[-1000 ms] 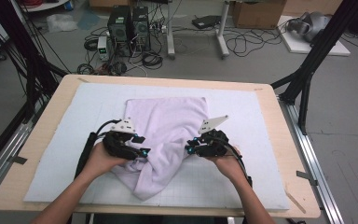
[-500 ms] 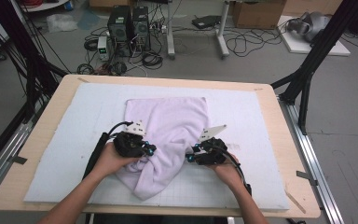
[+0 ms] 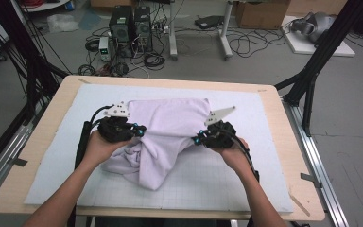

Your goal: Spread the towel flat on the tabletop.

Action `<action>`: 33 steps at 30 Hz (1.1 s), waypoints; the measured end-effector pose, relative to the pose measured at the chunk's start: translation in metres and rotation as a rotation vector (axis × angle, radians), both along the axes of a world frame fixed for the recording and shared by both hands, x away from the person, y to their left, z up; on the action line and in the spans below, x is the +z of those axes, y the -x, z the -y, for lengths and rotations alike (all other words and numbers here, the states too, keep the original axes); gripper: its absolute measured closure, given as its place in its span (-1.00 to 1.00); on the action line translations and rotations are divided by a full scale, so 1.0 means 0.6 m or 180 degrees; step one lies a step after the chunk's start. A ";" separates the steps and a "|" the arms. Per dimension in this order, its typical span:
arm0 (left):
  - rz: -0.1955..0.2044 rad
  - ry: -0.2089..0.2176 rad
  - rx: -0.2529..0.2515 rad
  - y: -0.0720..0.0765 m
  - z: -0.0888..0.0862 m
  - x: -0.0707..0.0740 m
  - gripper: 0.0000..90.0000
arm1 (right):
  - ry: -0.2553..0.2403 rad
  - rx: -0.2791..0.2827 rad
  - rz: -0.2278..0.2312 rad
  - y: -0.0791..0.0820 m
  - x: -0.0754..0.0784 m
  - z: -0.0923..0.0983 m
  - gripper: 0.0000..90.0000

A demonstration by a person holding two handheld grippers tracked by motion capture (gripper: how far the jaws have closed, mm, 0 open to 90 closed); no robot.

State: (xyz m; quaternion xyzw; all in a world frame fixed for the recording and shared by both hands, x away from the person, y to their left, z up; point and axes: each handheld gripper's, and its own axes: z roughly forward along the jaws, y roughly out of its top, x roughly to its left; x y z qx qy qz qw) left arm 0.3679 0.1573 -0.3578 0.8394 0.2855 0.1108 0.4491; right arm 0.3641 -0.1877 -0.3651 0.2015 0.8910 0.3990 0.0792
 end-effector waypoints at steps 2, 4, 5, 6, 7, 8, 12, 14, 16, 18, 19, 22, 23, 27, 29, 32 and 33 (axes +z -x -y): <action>-0.0012 -0.0062 0.0123 -0.024 0.000 -0.007 0.91 | 0.0034 -0.0115 -0.0033 -0.038 0.000 -0.008 0.86; -0.0067 -0.0112 0.0243 -0.050 0.000 -0.019 0.91 | 0.0099 -0.0191 -0.0056 -0.063 -0.008 -0.020 0.82; -0.0113 -0.0143 0.0274 -0.060 0.000 -0.025 0.90 | 0.0153 -0.0216 -0.0075 -0.075 -0.015 -0.026 0.73; -0.0161 -0.0151 0.0297 -0.066 -0.002 -0.029 0.86 | 0.0158 -0.0276 -0.0071 -0.084 -0.021 -0.031 0.62; -0.0183 -0.0140 0.0321 -0.067 -0.005 -0.030 0.78 | 0.0127 -0.0316 -0.0098 -0.089 -0.026 -0.032 0.56; -0.0189 -0.0157 0.0306 -0.066 -0.009 -0.028 0.68 | 0.0110 -0.0341 -0.0108 -0.091 -0.028 -0.031 0.48; -0.0154 -0.0152 0.0236 -0.041 -0.030 -0.013 0.37 | -0.0019 -0.0384 -0.0020 -0.067 -0.024 -0.015 0.31; -0.0085 -0.0154 0.0187 -0.020 -0.039 -0.006 0.25 | -0.0118 -0.0330 0.0017 -0.043 -0.023 -0.007 0.28; -0.0072 -0.0243 0.0095 0.004 -0.042 -0.005 0.18 | -0.0166 -0.0208 0.0070 -0.013 -0.030 -0.007 0.25; -0.0020 -0.0241 0.0062 0.023 -0.043 -0.005 0.13 | -0.0145 -0.0130 0.0088 0.007 -0.037 -0.012 0.22; -0.0011 -0.0199 0.0052 0.032 -0.042 -0.005 0.11 | -0.0144 -0.0091 0.0092 0.015 -0.041 -0.015 0.21; 0.0034 -0.0117 -0.0043 0.055 -0.029 -0.003 0.09 | -0.0063 -0.0024 0.0033 0.031 -0.051 -0.021 0.14; 0.0034 -0.0123 -0.0089 0.062 -0.020 -0.003 0.09 | -0.0022 -0.0018 0.0007 0.032 -0.052 -0.022 0.13; 0.0083 -0.0186 -0.0327 0.082 0.017 -0.007 0.09 | -0.0063 -0.0029 0.0007 0.038 -0.046 -0.020 0.11; 0.0048 -0.0183 -0.0385 0.085 0.030 -0.012 0.09 | -0.0082 -0.0017 -0.0004 0.041 -0.044 -0.017 0.10; 0.0008 -0.0229 -0.0417 0.085 0.047 -0.025 0.06 | -0.0149 -0.0031 0.0028 0.049 -0.052 -0.010 0.10; -0.0008 -0.0288 -0.0421 0.083 0.051 -0.030 0.06 | -0.0163 -0.0050 0.0003 0.051 -0.057 -0.007 0.10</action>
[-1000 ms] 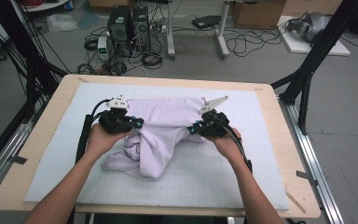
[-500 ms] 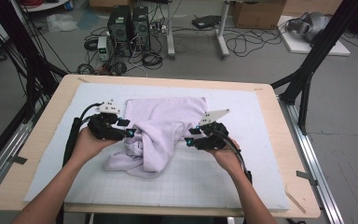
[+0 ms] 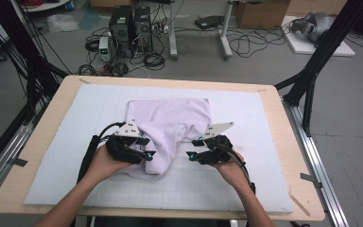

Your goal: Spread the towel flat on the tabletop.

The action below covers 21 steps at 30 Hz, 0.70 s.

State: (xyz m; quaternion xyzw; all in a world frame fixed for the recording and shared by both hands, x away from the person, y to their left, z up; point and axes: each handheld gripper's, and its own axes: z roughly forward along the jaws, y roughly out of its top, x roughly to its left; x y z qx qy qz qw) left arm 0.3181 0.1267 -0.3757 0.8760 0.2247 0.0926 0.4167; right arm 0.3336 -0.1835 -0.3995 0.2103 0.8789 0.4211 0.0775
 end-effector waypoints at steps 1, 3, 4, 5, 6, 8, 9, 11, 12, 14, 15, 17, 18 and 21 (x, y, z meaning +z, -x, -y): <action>-0.0014 -0.0034 -0.0003 -0.003 0.004 -0.006 0.07 | -0.0010 -0.0005 -0.0026 0.001 -0.007 0.003 0.10; -0.0056 -0.0169 -0.0023 -0.010 0.012 -0.018 0.26 | -0.0038 -0.0020 -0.0090 0.003 -0.020 0.006 0.10; -0.0059 -0.0240 -0.0029 -0.013 0.015 -0.024 0.41 | -0.0038 -0.0014 -0.0112 0.003 -0.026 0.006 0.10; -0.0091 -0.0276 -0.0042 -0.016 0.019 -0.030 0.56 | -0.0035 -0.0008 -0.0133 0.004 -0.030 0.004 0.10; -0.0120 -0.0326 -0.0091 -0.018 0.020 -0.034 0.73 | -0.0026 0.0009 -0.0140 0.004 -0.034 0.001 0.10; -0.0121 -0.0356 -0.0113 -0.019 0.023 -0.037 0.94 | 0.0012 0.0046 -0.0149 0.004 -0.037 -0.008 0.10; -0.0104 -0.0350 -0.0107 -0.019 0.022 -0.036 0.98 | 0.0009 0.0069 -0.0127 0.003 -0.038 -0.012 0.11; -0.0081 -0.0325 -0.0082 -0.019 0.019 -0.033 0.99 | 0.0019 0.0098 -0.0111 0.002 -0.040 -0.020 0.11; -0.0069 -0.0320 -0.0061 -0.018 0.016 -0.031 0.99 | 0.0037 0.0101 -0.0117 0.002 -0.041 -0.022 0.11; -0.0075 -0.0253 -0.0068 -0.014 0.011 -0.023 0.99 | 0.0067 0.0104 -0.0143 0.001 -0.043 -0.023 0.11; -0.0038 -0.0208 -0.0079 -0.010 0.009 -0.019 0.99 | 0.0080 0.0095 -0.0148 0.002 -0.043 -0.021 0.11; -0.0013 -0.0122 -0.0090 -0.002 0.009 -0.007 0.76 | 0.0071 0.0068 -0.0146 0.002 -0.041 -0.015 0.11; -0.0003 -0.0099 -0.0137 0.002 0.011 -0.002 0.63 | 0.0061 0.0059 -0.0142 0.002 -0.039 -0.012 0.11; -0.0009 -0.0064 -0.0242 0.014 0.022 0.004 0.46 | 0.0034 0.0017 -0.0118 0.004 -0.034 -0.002 0.10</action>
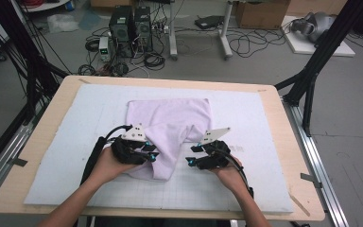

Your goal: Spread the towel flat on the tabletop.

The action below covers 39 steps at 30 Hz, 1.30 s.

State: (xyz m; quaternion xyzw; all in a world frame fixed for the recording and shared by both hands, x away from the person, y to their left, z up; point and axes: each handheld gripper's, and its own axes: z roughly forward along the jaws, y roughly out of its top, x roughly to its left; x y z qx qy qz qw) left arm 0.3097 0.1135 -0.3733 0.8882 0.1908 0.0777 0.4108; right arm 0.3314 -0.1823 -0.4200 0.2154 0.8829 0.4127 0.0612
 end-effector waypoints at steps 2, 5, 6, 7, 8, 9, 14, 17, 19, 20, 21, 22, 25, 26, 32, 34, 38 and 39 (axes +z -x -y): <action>-0.0038 -0.0004 -0.0071 0.005 0.009 -0.007 0.37 | -0.0009 -0.0022 0.0000 0.002 0.002 0.005 0.10; -0.0153 -0.0108 -0.0057 0.005 0.018 -0.031 0.16 | -0.0015 -0.0020 0.0004 0.004 0.004 0.009 0.10; -0.0203 -0.0134 -0.0026 0.004 0.020 -0.041 0.08 | -0.0011 -0.0018 0.0012 0.005 0.004 0.009 0.10; -0.0244 -0.0165 -0.0034 0.002 0.021 -0.050 0.03 | -0.0012 -0.0013 0.0006 0.006 0.005 0.009 0.11; -0.0267 -0.0199 -0.0040 0.001 0.022 -0.059 0.00 | -0.0011 -0.0014 0.0010 0.007 0.004 0.009 0.10; -0.0268 -0.0217 -0.0034 0.000 0.024 -0.067 0.00 | -0.0011 -0.0010 0.0014 0.006 0.003 0.009 0.11; -0.0272 -0.0371 -0.0111 -0.008 0.031 -0.087 0.65 | 0.0001 -0.0005 -0.0021 0.005 -0.003 0.009 0.11; -0.0297 -0.0357 -0.0120 -0.011 0.030 -0.089 0.98 | -0.0011 0.0004 -0.0013 0.005 -0.002 0.008 0.11; -0.0262 -0.0352 -0.0118 -0.011 0.026 -0.085 0.99 | -0.0008 0.0007 -0.0010 0.005 -0.002 0.008 0.11; -0.0241 -0.0344 -0.0116 -0.010 0.024 -0.082 0.99 | -0.0006 0.0001 -0.0006 0.004 -0.002 0.008 0.11; -0.0216 -0.0300 -0.0098 -0.009 0.020 -0.078 0.99 | -0.0016 -0.0002 -0.0005 0.004 -0.002 0.008 0.11; -0.0199 -0.0270 -0.0085 -0.009 0.016 -0.072 0.99 | -0.0023 -0.0006 -0.0007 0.004 -0.002 0.009 0.11; -0.0102 -0.0183 -0.0003 -0.013 0.000 -0.048 0.99 | -0.0032 -0.0006 0.0008 0.004 -0.001 0.008 0.12; -0.0071 -0.0153 0.0033 -0.015 -0.007 -0.039 1.00 | -0.0030 0.0005 0.0016 0.004 -0.001 0.008 0.12; 0.0054 -0.0020 0.0288 -0.035 -0.054 0.004 1.00 | -0.0046 0.0012 0.0037 0.003 0.000 0.004 0.12; 0.0096 -0.0001 0.0386 -0.041 -0.067 0.013 1.00 | -0.0038 0.0023 0.0040 0.003 0.000 0.001 0.12; 0.0114 0.0042 0.0571 -0.059 -0.099 0.024 1.00 | -0.0025 0.0052 0.0059 0.001 0.003 -0.006 0.12; 0.0105 0.0045 0.0611 -0.064 -0.105 0.025 1.00 | -0.0028 0.0056 0.0059 0.001 0.003 -0.008 0.12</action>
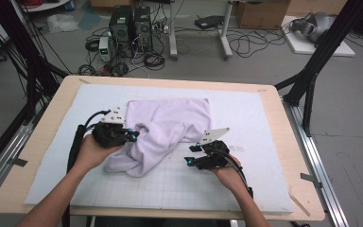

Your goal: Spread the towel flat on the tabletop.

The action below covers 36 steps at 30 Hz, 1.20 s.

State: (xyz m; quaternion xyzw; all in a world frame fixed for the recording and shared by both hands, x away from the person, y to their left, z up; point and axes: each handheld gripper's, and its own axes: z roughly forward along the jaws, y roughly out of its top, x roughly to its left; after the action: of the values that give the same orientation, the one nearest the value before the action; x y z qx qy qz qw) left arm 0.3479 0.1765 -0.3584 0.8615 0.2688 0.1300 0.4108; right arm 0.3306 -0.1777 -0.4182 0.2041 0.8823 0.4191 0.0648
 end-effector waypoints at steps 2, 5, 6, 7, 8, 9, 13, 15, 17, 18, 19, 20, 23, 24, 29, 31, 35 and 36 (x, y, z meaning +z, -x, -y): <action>-0.0019 -0.0013 0.0130 -0.012 -0.018 -0.002 1.00 | 0.0011 0.0012 0.0001 -0.001 0.000 -0.001 0.12; -0.0093 -0.0032 0.0290 -0.027 -0.043 -0.014 1.00 | -0.0004 0.0006 0.0006 -0.001 0.000 -0.005 0.13; -0.0112 -0.0058 0.0327 -0.030 -0.049 -0.020 1.00 | -0.0016 0.0012 0.0020 -0.003 0.000 -0.008 0.14; -0.0153 -0.0059 0.0368 -0.033 -0.053 -0.025 1.00 | -0.0009 0.0020 0.0028 -0.004 0.000 -0.012 0.15; -0.0174 -0.0076 0.0388 -0.036 -0.057 -0.030 1.00 | -0.0029 0.0026 0.0031 -0.006 0.001 -0.017 0.16; -0.0193 -0.0082 0.0408 -0.037 -0.061 -0.033 0.99 | -0.0036 0.0040 0.0061 -0.010 0.001 -0.022 0.17; -0.0247 0.0057 0.0302 -0.030 -0.067 -0.028 0.78 | -0.0040 0.0089 0.0084 -0.023 0.006 -0.049 0.21; -0.0243 0.0127 0.0170 -0.017 -0.061 -0.022 0.52 | -0.0040 0.0107 0.0081 -0.030 0.006 -0.061 0.23; -0.0257 0.0158 0.0049 -0.003 -0.048 -0.021 0.25 | 0.0002 0.0105 0.0067 -0.039 0.001 -0.071 0.22; -0.0241 0.0148 -0.0012 0.002 -0.041 -0.022 0.16 | 0.0022 0.0102 0.0048 -0.042 -0.002 -0.075 0.21; -0.0236 0.0122 -0.0045 0.007 -0.034 -0.025 0.12 | 0.0058 0.0094 0.0046 -0.046 -0.006 -0.078 0.19; -0.0225 0.0069 -0.0044 0.009 -0.028 -0.030 0.07 | 0.0075 0.0070 0.0032 -0.049 -0.010 -0.081 0.16; -0.0227 -0.0060 0.0035 0.005 -0.022 -0.050 0.16 | 0.0090 -0.0002 -0.0026 -0.059 -0.021 -0.093 0.13; -0.0232 -0.0067 0.0068 0.002 -0.022 -0.058 0.30 | 0.0107 -0.0014 -0.0028 -0.062 -0.025 -0.098 0.13; -0.0285 -0.0119 0.0118 -0.006 -0.019 -0.080 0.77 | 0.0136 -0.0113 -0.0041 -0.078 -0.045 -0.126 0.45; -0.0258 -0.0114 0.0101 -0.005 -0.019 -0.076 0.79 | 0.0064 -0.0125 -0.0040 -0.082 -0.050 -0.132 0.75; -0.0209 -0.0031 0.0102 0.003 -0.027 -0.060 0.81 | -0.0023 -0.0026 -0.0102 -0.080 -0.039 -0.122 0.94; -0.0197 0.0012 0.0107 0.005 -0.029 -0.055 0.81 | -0.0052 -0.0012 -0.0101 -0.076 -0.032 -0.115 0.94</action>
State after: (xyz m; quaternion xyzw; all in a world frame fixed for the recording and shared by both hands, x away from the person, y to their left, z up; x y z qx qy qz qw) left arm 0.3446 0.1939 -0.3913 0.8596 0.2961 0.1097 0.4017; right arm 0.3764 -0.1087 -0.4372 0.2129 0.8794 0.4229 0.0498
